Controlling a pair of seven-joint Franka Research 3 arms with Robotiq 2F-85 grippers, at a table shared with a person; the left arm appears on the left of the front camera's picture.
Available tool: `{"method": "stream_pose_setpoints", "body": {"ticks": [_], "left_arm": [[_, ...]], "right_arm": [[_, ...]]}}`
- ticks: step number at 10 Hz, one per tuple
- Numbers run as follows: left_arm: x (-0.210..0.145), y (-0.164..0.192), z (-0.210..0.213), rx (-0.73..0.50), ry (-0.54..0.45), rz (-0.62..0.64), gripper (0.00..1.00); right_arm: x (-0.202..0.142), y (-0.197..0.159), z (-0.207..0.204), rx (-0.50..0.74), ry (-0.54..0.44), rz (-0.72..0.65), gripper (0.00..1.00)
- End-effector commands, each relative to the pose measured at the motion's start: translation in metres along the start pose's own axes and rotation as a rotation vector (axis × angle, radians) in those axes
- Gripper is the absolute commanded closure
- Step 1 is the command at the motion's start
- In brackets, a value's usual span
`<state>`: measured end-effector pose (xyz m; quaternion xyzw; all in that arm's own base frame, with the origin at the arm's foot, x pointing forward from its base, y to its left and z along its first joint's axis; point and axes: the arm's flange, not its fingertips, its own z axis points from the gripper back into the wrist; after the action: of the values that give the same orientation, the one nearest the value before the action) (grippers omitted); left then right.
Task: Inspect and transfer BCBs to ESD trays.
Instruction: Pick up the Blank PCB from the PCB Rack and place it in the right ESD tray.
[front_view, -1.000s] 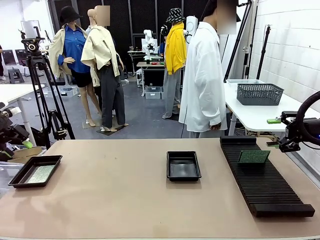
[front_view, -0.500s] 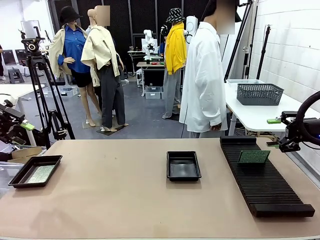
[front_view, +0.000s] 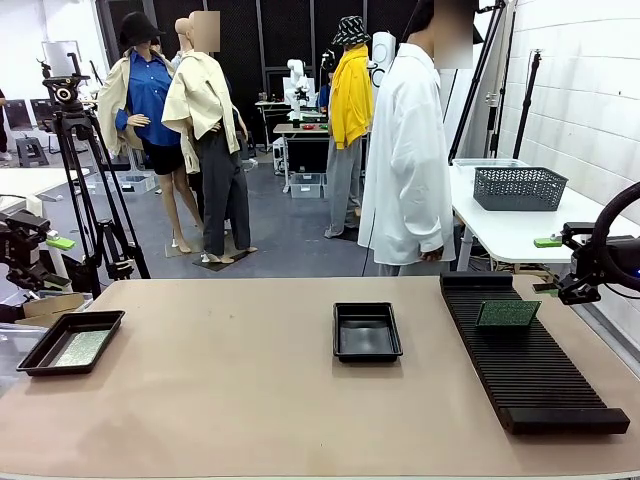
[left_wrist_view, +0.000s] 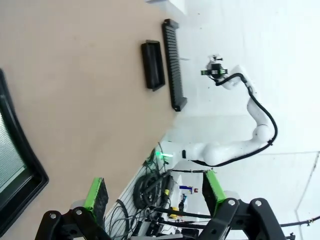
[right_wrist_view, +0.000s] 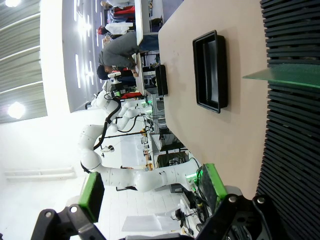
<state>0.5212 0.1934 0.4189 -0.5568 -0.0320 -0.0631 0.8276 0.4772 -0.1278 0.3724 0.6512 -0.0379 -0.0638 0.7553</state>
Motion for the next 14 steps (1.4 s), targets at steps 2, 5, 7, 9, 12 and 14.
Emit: {"method": "stream_pose_setpoints", "body": {"ticks": [2, 5, 7, 9, 12, 14], "left_arm": [[-0.021, 0.007, -0.006, -0.088, -0.066, -0.109, 0.0], [-0.033, 0.014, -0.012, -0.085, -0.099, -0.08, 0.0], [-0.027, 0.02, -0.01, -0.085, -0.066, -0.072, 0.0], [-0.027, 0.02, -0.01, -0.085, -0.066, -0.072, 0.0], [-0.027, 0.02, -0.01, -0.085, -0.066, -0.072, 0.0], [-0.027, 0.02, -0.01, -0.085, -0.066, -0.072, 0.0]], "right_arm": [[-0.001, 0.001, -0.001, 0.0, -0.002, 0.001, 0.0], [-0.001, 0.001, -0.001, 0.0, -0.002, 0.001, 0.0], [-0.001, 0.001, -0.001, 0.0, -0.002, 0.001, 0.0], [-0.001, 0.001, -0.001, 0.0, -0.002, 0.001, 0.0], [-0.001, 0.001, -0.001, 0.0, -0.002, 0.001, 0.0], [-0.001, 0.001, -0.001, 0.0, -0.002, 0.001, 0.0]]}}
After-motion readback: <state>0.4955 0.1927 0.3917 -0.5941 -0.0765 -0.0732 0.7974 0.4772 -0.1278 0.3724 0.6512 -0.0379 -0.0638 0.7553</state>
